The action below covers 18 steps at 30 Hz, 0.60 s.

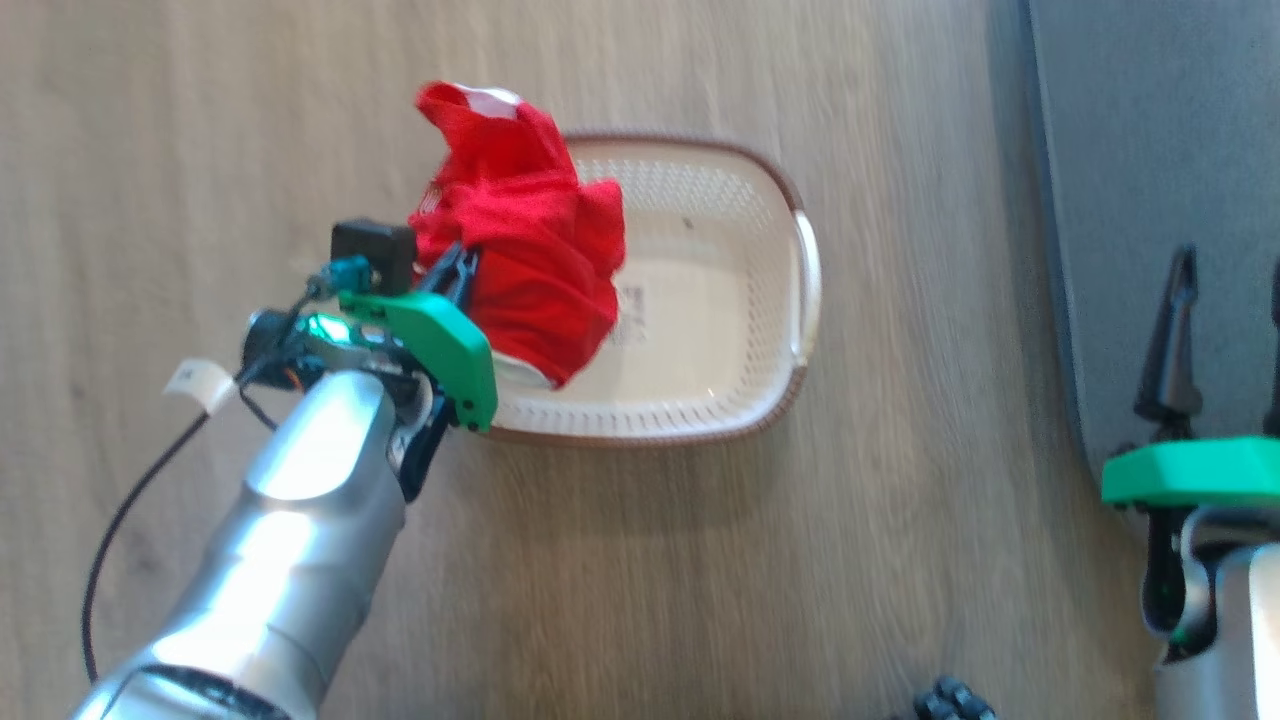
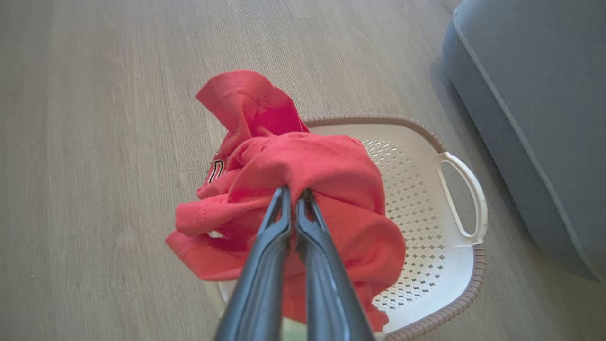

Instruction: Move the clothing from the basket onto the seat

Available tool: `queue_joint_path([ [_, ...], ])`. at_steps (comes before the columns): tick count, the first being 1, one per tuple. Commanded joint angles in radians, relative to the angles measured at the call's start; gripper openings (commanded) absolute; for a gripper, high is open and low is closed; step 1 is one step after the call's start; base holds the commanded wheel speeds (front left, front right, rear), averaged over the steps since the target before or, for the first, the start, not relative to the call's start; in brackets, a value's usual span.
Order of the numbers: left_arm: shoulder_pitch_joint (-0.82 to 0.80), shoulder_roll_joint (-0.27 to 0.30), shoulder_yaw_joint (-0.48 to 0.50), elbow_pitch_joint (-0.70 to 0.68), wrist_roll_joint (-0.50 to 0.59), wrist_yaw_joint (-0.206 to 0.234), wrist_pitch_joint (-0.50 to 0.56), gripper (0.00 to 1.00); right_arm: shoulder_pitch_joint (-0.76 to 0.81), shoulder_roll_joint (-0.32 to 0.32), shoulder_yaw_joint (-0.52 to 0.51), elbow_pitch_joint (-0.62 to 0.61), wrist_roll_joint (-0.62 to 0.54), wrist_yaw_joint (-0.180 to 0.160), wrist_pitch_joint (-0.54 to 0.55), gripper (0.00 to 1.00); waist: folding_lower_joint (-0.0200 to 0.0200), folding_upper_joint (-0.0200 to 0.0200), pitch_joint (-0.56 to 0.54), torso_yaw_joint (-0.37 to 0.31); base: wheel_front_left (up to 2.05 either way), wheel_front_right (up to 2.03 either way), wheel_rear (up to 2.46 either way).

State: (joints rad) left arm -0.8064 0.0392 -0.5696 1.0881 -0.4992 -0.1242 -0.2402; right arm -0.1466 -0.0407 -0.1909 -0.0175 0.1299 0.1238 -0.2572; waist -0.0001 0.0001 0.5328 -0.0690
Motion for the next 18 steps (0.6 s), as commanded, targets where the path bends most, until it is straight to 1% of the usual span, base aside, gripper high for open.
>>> queue_joint_path([
  [1,0.012,0.012,0.028,-0.034,-0.013,-0.004,-0.014,0.0,0.025,-0.009,0.009,-0.02,-0.011,0.007,-0.005,1.0,0.0001,-0.0001,-0.132,0.093,0.0,0.0,0.0],
  [4,0.057,0.026,0.041,-0.07,-0.032,-0.005,-0.017,0.0,0.042,-0.009,-0.009,-0.005,-0.022,0.007,-0.005,1.0,0.0001,-0.0001,-0.189,0.118,0.0,0.0,0.0],
  [10,0.147,0.078,0.072,-0.171,-0.058,0.005,-0.02,0.0,0.074,-0.009,-0.023,0.02,-0.038,0.007,-0.005,1.0,0.0001,-0.0001,-0.284,0.149,0.0,0.0,0.0],
  [14,0.218,0.121,0.096,-0.259,-0.074,0.03,-0.02,0.0,0.103,-0.009,-0.027,0.034,-0.05,0.007,-0.005,1.0,0.0001,-0.0001,-0.347,0.163,0.0,0.0,0.0],
  [18,0.295,0.174,0.118,-0.362,-0.086,0.069,-0.013,0.0,0.135,-0.009,-0.029,0.043,-0.058,0.007,-0.005,1.0,0.0001,-0.0001,-0.402,0.174,0.0,0.0,0.0],
])
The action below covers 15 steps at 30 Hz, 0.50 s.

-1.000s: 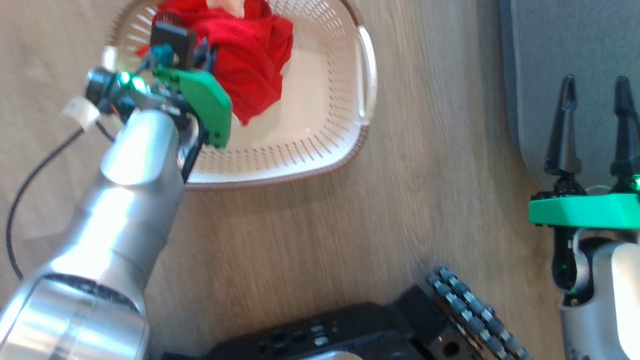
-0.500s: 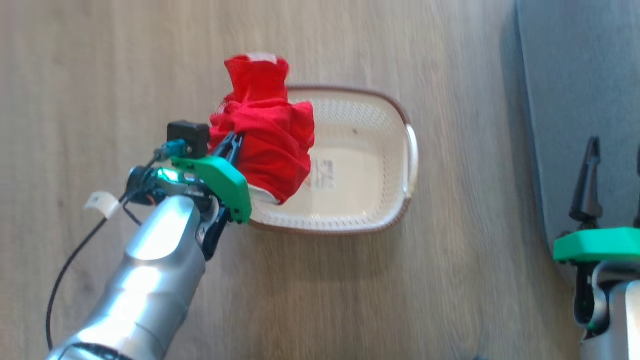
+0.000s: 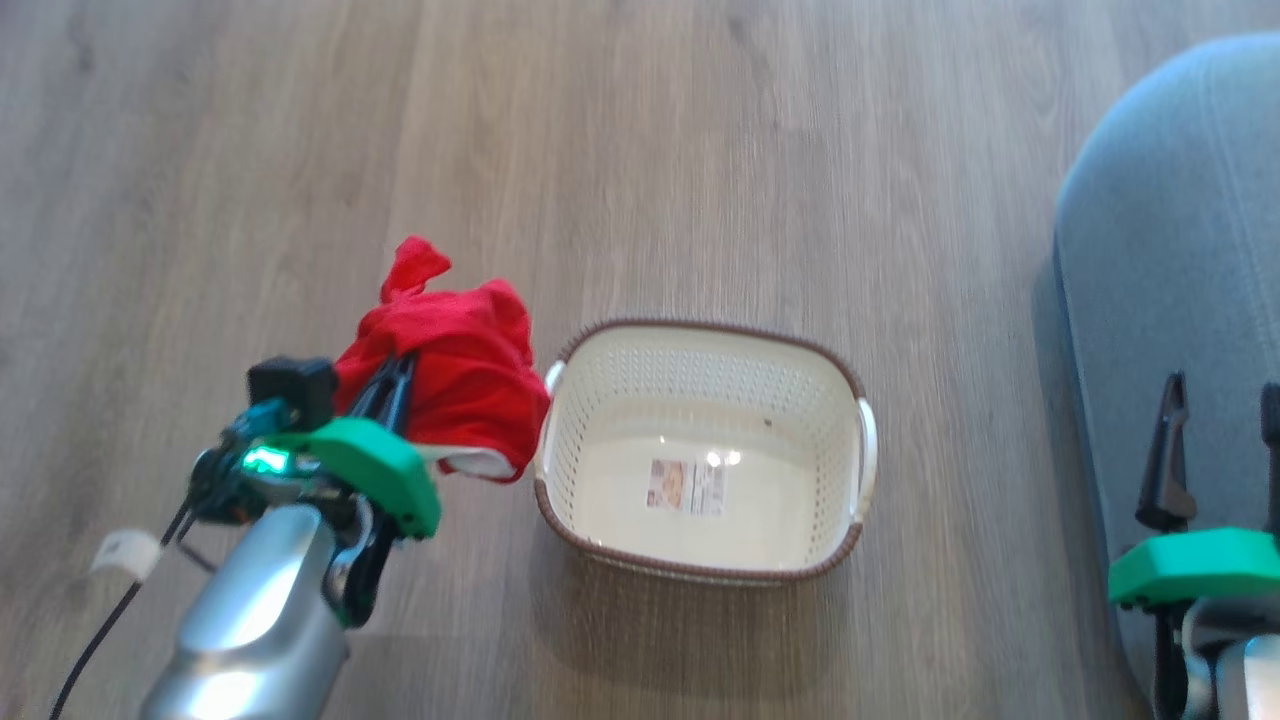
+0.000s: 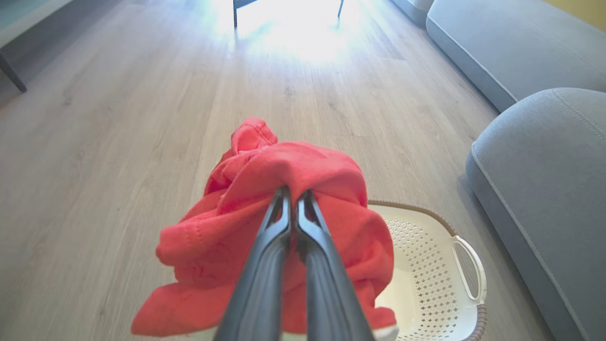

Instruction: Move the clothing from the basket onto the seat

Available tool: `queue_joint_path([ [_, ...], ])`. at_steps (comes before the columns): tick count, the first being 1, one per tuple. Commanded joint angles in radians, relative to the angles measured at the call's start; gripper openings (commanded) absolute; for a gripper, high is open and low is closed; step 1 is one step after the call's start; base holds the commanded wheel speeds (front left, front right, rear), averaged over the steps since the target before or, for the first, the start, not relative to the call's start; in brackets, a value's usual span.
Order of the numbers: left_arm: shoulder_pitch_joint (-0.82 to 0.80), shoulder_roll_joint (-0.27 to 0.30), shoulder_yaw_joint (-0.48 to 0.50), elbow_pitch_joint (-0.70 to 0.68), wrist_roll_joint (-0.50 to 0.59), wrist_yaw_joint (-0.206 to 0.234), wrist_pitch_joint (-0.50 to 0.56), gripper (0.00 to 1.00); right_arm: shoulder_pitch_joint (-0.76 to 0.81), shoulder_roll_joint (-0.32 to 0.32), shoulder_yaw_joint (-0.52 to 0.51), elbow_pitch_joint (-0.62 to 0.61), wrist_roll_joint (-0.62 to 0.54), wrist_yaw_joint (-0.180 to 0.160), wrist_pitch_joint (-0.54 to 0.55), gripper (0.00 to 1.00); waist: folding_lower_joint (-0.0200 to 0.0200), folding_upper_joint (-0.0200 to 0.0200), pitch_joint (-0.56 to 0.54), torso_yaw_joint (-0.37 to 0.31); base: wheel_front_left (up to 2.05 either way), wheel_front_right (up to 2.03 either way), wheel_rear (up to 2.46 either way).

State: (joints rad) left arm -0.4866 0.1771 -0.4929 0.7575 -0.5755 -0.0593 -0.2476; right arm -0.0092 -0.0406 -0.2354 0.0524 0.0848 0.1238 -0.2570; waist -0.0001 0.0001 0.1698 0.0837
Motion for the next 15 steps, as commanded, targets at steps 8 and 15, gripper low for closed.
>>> queue_joint_path([
  [8,0.094,0.128,0.063,-0.258,-0.014,0.075,0.053,0.0,0.026,-0.029,0.059,-0.006,-0.028,0.007,-0.005,1.0,0.0001,-0.0001,-0.094,0.039,0.0,0.0,0.0],
  [15,0.149,0.167,0.062,-0.398,-0.007,0.118,0.096,0.0,0.016,-0.049,0.12,0.02,-0.019,0.007,-0.005,1.0,0.0001,-0.0001,-0.118,0.034,0.0,0.0,0.0],
])
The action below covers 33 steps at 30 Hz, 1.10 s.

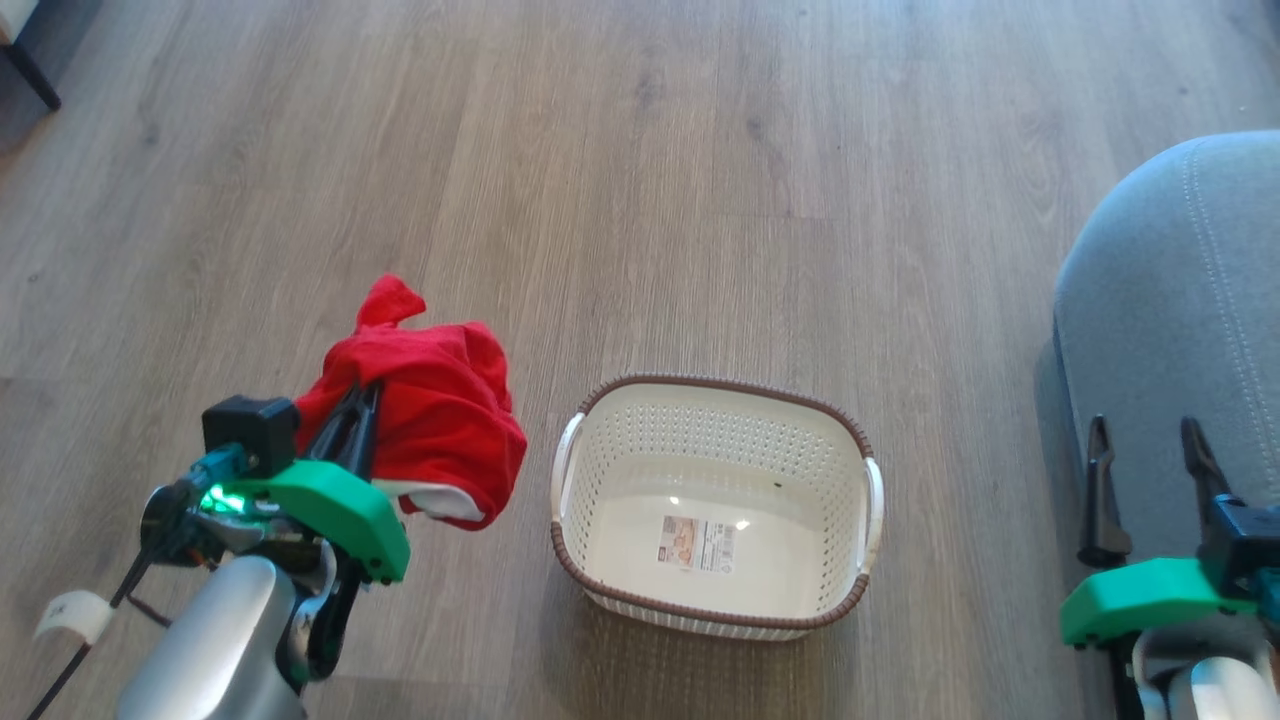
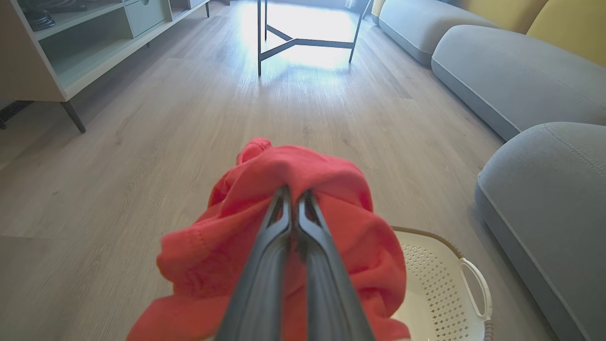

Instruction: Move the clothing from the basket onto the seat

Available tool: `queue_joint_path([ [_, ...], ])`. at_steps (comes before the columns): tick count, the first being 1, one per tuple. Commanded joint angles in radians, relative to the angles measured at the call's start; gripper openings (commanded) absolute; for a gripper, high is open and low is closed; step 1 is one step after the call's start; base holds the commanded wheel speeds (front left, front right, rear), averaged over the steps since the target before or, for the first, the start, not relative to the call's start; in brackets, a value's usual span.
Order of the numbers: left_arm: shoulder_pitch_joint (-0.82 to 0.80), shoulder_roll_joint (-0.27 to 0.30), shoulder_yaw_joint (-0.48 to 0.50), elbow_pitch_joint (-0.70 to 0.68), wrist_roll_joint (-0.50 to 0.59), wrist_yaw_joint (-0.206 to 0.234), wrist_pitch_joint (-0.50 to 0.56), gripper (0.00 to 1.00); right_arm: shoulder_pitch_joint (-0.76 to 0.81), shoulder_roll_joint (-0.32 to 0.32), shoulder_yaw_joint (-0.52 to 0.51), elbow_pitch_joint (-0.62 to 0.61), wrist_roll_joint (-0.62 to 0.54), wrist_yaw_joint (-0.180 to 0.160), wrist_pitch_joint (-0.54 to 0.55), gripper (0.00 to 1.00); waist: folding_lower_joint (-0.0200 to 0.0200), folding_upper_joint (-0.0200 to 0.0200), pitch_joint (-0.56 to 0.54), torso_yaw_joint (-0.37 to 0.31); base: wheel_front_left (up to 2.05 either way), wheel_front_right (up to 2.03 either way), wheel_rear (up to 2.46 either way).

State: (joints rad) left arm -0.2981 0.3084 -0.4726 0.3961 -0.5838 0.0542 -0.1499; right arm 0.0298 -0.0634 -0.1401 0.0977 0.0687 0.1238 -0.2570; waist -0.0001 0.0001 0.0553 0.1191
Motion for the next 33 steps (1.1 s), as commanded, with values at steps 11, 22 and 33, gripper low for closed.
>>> queue_joint_path([
  [11,0.0,0.085,0.039,-0.171,0.011,0.04,0.045,0.0,-0.045,-0.077,0.094,0.009,0.036,0.007,0.014,1.0,0.0001,-0.0001,-0.008,-0.011,0.0,0.0,0.0],
  [22,-0.043,0.076,-0.008,-0.277,0.025,0.027,0.092,0.0,-0.169,-0.132,0.381,0.002,0.08,0.007,0.054,1.0,0.0001,-0.0001,0.002,-0.001,0.0,0.0,0.0],
  [33,-0.116,0.03,-0.127,-0.331,0.06,-0.042,0.15,0.0,-0.383,-0.188,0.776,0.006,0.208,0.007,0.101,1.0,0.0001,-0.0001,0.003,0.028,0.0,0.0,0.0],
])
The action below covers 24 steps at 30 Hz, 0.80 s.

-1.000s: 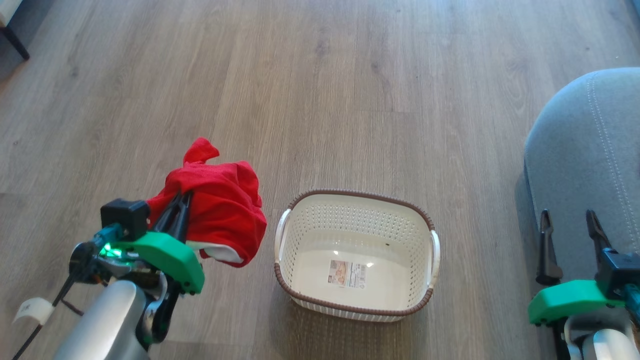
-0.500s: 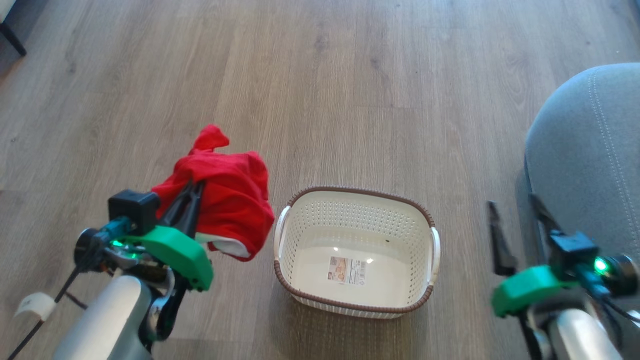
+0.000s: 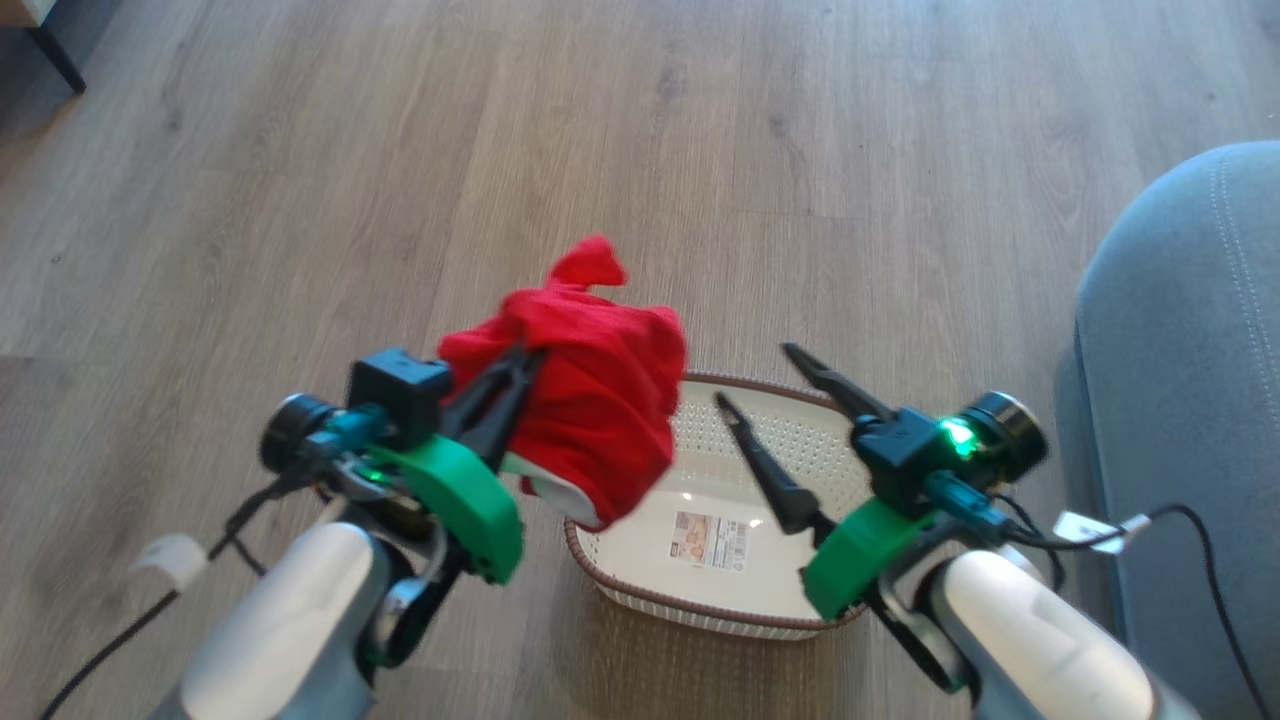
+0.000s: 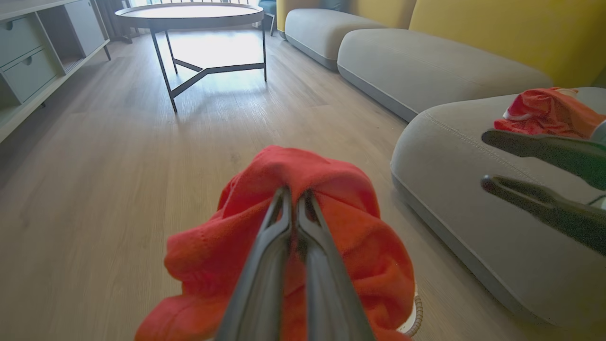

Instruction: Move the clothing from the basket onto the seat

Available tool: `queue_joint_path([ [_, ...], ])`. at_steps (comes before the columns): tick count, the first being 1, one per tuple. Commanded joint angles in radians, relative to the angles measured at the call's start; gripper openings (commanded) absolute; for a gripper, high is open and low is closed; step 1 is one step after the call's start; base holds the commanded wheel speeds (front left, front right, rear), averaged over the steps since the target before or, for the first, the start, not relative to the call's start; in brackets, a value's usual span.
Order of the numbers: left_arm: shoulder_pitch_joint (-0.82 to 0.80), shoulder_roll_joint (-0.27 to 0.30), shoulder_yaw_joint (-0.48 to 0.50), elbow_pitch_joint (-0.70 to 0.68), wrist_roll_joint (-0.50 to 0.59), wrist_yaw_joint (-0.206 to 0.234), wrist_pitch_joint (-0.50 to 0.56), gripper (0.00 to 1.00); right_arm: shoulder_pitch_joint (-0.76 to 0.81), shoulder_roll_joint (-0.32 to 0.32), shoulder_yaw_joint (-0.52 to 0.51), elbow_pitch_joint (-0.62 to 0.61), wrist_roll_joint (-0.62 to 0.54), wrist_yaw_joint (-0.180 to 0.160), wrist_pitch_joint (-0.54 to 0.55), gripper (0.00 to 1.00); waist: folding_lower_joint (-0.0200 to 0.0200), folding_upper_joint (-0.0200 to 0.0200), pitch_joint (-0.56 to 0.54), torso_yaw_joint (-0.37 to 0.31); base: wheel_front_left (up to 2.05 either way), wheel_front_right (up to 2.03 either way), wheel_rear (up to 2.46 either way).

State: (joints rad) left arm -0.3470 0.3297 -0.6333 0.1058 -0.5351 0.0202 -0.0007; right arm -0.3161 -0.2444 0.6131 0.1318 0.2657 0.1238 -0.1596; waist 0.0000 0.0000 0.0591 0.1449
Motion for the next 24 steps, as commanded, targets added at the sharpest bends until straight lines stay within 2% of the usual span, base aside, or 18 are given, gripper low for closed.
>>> queue_joint_path([
  [1,-0.072,0.003,0.022,-0.044,0.013,-0.016,0.004,0.0,-0.054,-0.008,0.047,-0.025,0.024,0.007,0.005,1.0,0.0,0.0,-0.001,0.004,0.0,0.0,0.0],
  [11,-0.095,-0.027,-0.06,-0.056,0.04,-0.058,0.022,0.0,-0.144,-0.023,0.188,-0.001,0.093,0.007,0.01,1.0,0.0,0.0,-0.008,0.011,0.0,0.0,0.0],
  [24,-0.101,-0.023,-0.123,-0.114,0.029,-0.103,0.035,0.0,-0.182,-0.052,0.257,0.034,0.152,0.007,0.028,1.0,0.0,0.0,0.002,0.008,0.0,0.0,0.0],
])
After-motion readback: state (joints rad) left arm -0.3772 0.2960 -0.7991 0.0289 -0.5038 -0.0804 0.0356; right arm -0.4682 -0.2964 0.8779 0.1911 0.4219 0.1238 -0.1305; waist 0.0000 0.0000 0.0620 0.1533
